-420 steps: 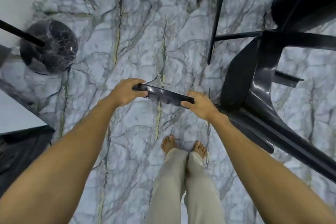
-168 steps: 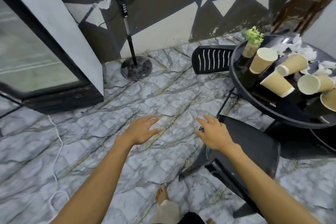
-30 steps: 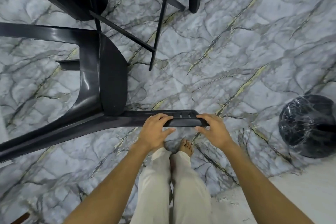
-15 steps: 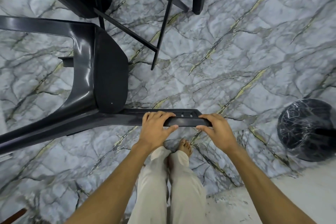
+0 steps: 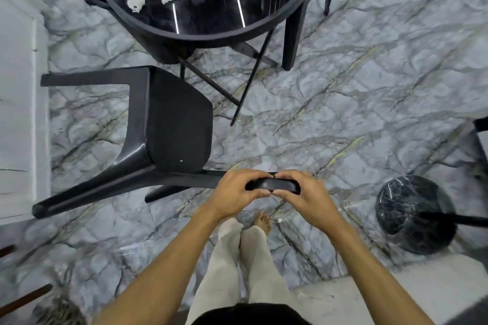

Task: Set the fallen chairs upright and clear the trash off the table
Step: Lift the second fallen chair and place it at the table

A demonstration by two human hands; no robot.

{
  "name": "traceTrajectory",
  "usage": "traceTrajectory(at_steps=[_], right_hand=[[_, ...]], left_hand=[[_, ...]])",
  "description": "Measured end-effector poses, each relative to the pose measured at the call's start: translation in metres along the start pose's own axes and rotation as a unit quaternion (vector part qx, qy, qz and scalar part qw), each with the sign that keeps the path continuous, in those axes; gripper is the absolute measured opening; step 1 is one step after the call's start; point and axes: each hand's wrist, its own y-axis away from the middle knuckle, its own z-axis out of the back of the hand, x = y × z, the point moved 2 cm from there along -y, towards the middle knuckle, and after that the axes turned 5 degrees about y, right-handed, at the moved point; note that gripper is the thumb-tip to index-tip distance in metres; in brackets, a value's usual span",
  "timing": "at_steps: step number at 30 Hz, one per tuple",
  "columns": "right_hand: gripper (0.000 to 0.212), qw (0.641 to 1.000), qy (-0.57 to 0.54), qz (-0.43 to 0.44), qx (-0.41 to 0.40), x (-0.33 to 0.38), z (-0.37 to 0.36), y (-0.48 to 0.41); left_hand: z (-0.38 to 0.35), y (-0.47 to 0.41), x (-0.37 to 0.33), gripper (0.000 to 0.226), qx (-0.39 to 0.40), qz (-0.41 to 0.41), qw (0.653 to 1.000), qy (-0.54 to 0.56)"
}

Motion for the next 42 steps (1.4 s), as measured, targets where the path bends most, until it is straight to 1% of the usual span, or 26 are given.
traceTrajectory(at_steps=[3,7,11,13,14,17,22,24,26,28,31,35,38,40,42], right_hand=[[0.027,1.000,-0.030,0.006,-0.005,0.023,0.016,0.017],[0.020,0.992,-0.127,-0.004,-0.006,0.037,0.020,0.040],[0.028,0.992,-0.122,0.008,0.020,0.048,0.007,0.059],[0.035,0.990,-0.139,0.013,0.005,0.060,-0.002,0.064],[0.035,0.990,-0.140,0.021,-0.006,0.069,-0.006,0.064],[0.024,0.990,-0.126,0.046,-0.040,0.101,-0.017,0.063],[0.026,0.991,-0.096,0.084,-0.050,0.164,-0.043,0.062],[0.025,0.990,-0.087,0.092,-0.056,0.189,-0.056,0.062],[0.033,0.992,-0.088,0.078,-0.046,0.211,-0.067,0.062],[0.038,0.993,-0.087,0.074,-0.018,0.229,-0.076,0.062],[0.035,0.993,-0.080,0.091,0.010,0.248,-0.083,0.064],[0.037,0.994,-0.032,0.104,0.015,0.256,-0.091,0.071],[0.035,0.995,-0.016,0.095,0.013,0.254,-0.097,0.073],[0.035,0.995,-0.015,0.094,0.011,0.258,-0.101,0.069],[0.038,0.995,-0.019,0.093,0.021,0.264,-0.105,0.062]], left_hand=[[0.018,0.022,-0.020,0.033,-0.017,0.009,0.999,0.038],[0.041,0.050,-0.027,0.032,-0.068,0.020,0.993,0.096],[0.071,0.081,-0.019,0.034,-0.118,0.025,0.982,0.145],[0.084,0.095,-0.019,0.033,-0.129,0.015,0.975,0.181],[0.091,0.102,-0.020,0.031,-0.130,0.008,0.973,0.192],[0.117,0.119,-0.021,0.030,-0.114,-0.005,0.979,0.168],[0.156,0.149,-0.035,0.032,-0.058,-0.050,0.990,0.122],[0.172,0.163,-0.036,0.029,-0.056,-0.066,0.989,0.119],[0.190,0.182,-0.029,0.027,-0.071,-0.069,0.985,0.140],[0.210,0.201,-0.020,0.028,-0.086,-0.068,0.980,0.169],[0.239,0.224,-0.009,0.030,-0.096,-0.080,0.976,0.181],[0.277,0.259,0.010,0.029,-0.122,-0.086,0.971,0.185],[0.296,0.283,0.021,0.035,-0.135,-0.086,0.972,0.173],[0.302,0.293,0.028,0.038,-0.162,-0.085,0.970,0.160],[0.307,0.301,0.034,0.036,-0.195,-0.084,0.962,0.173]])
